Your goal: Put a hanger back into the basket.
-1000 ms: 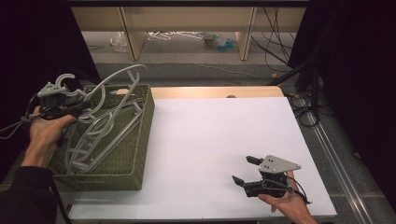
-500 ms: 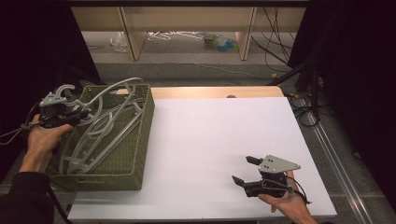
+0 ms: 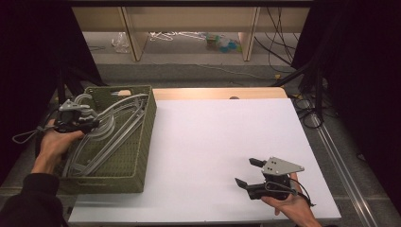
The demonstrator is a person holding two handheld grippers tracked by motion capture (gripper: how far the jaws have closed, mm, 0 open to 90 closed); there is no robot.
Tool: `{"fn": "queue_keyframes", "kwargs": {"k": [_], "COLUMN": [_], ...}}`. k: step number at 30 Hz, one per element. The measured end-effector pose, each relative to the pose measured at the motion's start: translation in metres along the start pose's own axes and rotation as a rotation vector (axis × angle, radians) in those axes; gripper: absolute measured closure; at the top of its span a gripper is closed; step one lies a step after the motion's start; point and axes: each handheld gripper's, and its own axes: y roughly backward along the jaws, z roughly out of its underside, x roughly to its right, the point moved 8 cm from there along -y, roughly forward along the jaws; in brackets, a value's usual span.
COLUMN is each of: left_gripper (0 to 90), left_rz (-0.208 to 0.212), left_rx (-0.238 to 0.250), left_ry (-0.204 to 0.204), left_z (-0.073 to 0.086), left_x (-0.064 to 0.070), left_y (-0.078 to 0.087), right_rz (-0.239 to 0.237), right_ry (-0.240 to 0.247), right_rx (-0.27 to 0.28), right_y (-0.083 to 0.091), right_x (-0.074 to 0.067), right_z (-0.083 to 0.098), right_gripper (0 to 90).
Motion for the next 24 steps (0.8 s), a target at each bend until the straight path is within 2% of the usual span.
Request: {"fn": "queue_keyframes", "kwargs": {"k": [1,2,3,4,5,9,11,13,14,16,19,22,24], "left_gripper": [78.6,78.4,78.2,78.1,77.9,77.3,76.8,74.2,73.6,71.8,67.8,61.9,61.4], "left_rz": [0.005,0.003,0.003,-0.007,-0.017,-0.083,-0.098,-0.145,-0.155,-0.148,-0.160,-0.157,-0.151], "left_rx": [0.015,-0.001,0.004,-0.004,-0.012,-0.023,-0.059,-0.093,-0.094,-0.074,-0.081,-0.030,-0.001], "left_ry": [0.022,0.016,0.048,0.036,0.068,0.075,0.104,0.111,0.129,0.170,0.173,0.207,0.213], "left_z": [0.000,0.001,0.001,0.002,0.004,0.009,0.015,0.023,0.025,0.027,0.031,0.026,0.023], "left_x": [0.002,0.001,0.004,0.001,0.001,-0.009,-0.010,-0.012,-0.013,-0.016,-0.019,-0.020,-0.019], "left_y": [-0.002,-0.002,-0.003,-0.002,-0.003,-0.011,-0.016,-0.022,-0.023,-0.023,-0.019,-0.011,-0.006], "right_rz": [-0.004,-0.004,-0.005,-0.002,-0.006,-0.002,-0.007,-0.006,-0.006,-0.006,-0.006,-0.008,-0.006], "right_ry": [-0.001,-0.001,-0.001,-0.001,-0.002,0.003,0.003,-0.002,-0.003,-0.003,-0.005,-0.004,-0.001], "right_rx": [-0.008,-0.007,-0.007,0.000,-0.010,-0.024,-0.008,-0.011,-0.011,-0.011,-0.011,-0.014,-0.014], "right_y": [0.001,0.001,0.001,0.000,0.000,0.002,0.001,0.000,0.000,0.000,0.000,0.000,-0.001], "right_x": [0.000,0.000,0.000,0.000,-0.001,-0.001,-0.001,-0.001,0.000,0.000,0.000,0.000,0.000], "right_z": [0.000,0.000,0.000,0.000,0.000,0.001,0.000,0.000,0.000,0.001,0.000,0.001,0.001], "right_gripper": [18.3,18.3,18.3,18.3,18.3,18.3,18.3,18.3,18.3,18.3,18.3,18.3,18.3]}}
